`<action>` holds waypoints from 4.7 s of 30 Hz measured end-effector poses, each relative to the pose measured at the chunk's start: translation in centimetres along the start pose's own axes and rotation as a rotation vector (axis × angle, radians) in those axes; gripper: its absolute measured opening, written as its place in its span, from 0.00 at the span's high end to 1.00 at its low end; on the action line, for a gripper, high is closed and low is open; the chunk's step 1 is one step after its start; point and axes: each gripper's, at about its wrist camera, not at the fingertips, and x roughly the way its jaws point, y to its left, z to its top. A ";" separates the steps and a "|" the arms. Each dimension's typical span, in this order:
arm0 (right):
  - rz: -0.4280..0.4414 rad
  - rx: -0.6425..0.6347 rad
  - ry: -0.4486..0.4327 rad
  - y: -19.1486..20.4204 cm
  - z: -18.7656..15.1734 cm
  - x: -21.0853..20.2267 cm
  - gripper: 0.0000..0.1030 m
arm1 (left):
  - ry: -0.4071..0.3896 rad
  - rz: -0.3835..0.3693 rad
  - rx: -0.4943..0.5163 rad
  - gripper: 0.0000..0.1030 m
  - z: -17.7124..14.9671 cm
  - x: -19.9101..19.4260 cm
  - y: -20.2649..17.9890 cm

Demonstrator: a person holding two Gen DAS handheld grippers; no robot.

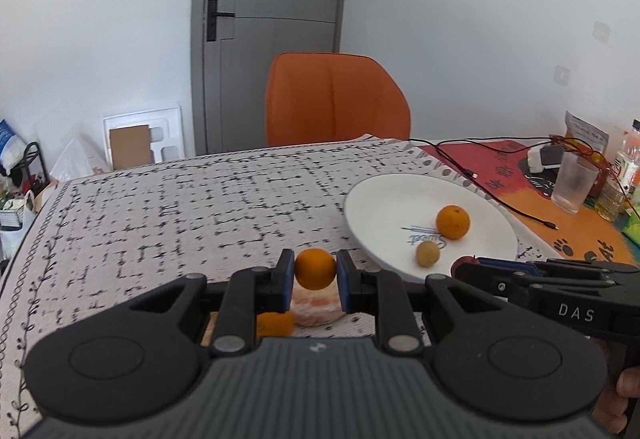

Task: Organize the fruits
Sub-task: 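Carry the mandarin in the left tool while the right tool carries the plum over the plate, then open the left tool releasing the mandarin while the right tool releases the plum onto the plate, then move both open tools back to the remaining fruit, then grasp a red plum with the left tool while the right tool grasps a large orange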

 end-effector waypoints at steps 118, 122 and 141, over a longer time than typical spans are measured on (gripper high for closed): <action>0.091 -0.171 0.133 8.1 -1.1 4.2 0.23 | 0.031 0.083 -0.182 0.28 -5.4 -3.0 9.9; 0.099 -0.175 0.138 8.4 -1.0 4.9 0.27 | 0.038 0.073 -0.183 0.37 -5.5 -2.5 10.0; 0.123 -0.175 0.182 8.6 -1.0 7.4 0.42 | 0.100 0.030 -0.197 0.81 -5.8 0.9 10.0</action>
